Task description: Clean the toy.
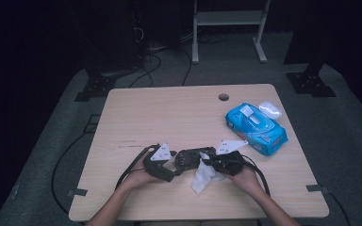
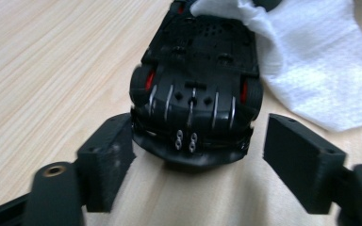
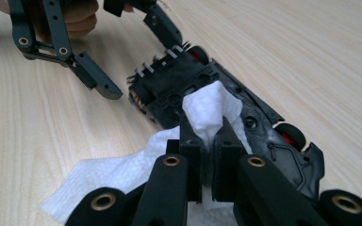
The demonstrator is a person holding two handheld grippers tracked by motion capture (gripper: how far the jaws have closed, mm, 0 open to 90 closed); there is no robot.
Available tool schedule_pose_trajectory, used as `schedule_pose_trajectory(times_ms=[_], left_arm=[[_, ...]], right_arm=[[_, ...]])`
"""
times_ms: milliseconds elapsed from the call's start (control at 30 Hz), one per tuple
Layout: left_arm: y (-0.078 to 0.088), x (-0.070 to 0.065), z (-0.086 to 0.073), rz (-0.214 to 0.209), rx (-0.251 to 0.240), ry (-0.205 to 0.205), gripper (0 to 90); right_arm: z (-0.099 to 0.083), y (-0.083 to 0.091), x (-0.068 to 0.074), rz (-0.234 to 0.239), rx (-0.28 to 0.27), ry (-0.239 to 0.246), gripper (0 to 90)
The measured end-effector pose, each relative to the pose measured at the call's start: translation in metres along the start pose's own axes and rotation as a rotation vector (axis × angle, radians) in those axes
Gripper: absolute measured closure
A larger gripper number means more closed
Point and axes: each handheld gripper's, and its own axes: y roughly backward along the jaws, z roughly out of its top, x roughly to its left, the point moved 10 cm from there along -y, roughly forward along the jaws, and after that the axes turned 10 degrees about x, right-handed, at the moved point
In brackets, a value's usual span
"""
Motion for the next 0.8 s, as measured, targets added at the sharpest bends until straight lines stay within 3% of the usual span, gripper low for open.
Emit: schedule_pose_trajectory(times_ms=[200, 300, 433, 533, 600, 800], left_arm=[[-0.001, 0.002, 0.008, 0.008, -0.035, 0.016, 17.4], [-0.008, 0.005, 0.007, 0.014, -0.004, 0.022, 12.3], [-0.014, 0.007, 0.007, 0.001, 0.011, 0.037, 10.9], [-0.021, 0.006, 0.003, -0.017, 0.046, 0.039, 14.2], [-0.022, 0.004, 0.000, -0.020, 0.070, 0.024, 23.1], [-0.020, 0.002, -0.001, -0.011, 0.072, -0.005, 23.7]], right_arm=[[0.011, 0.001, -0.009, 0.008, -0.027, -0.029, 84.8], [0.012, -0.010, -0.013, 0.006, 0.002, -0.013, 84.8], [0.014, -0.015, -0.016, 0.027, -0.009, -0.048, 84.8], [0.022, -0.019, -0.008, 0.055, -0.027, -0.050, 84.8], [0.030, -0.028, 0.003, 0.082, -0.029, -0.025, 84.8], [0.037, -0.039, 0.015, 0.096, -0.011, 0.019, 82.1]])
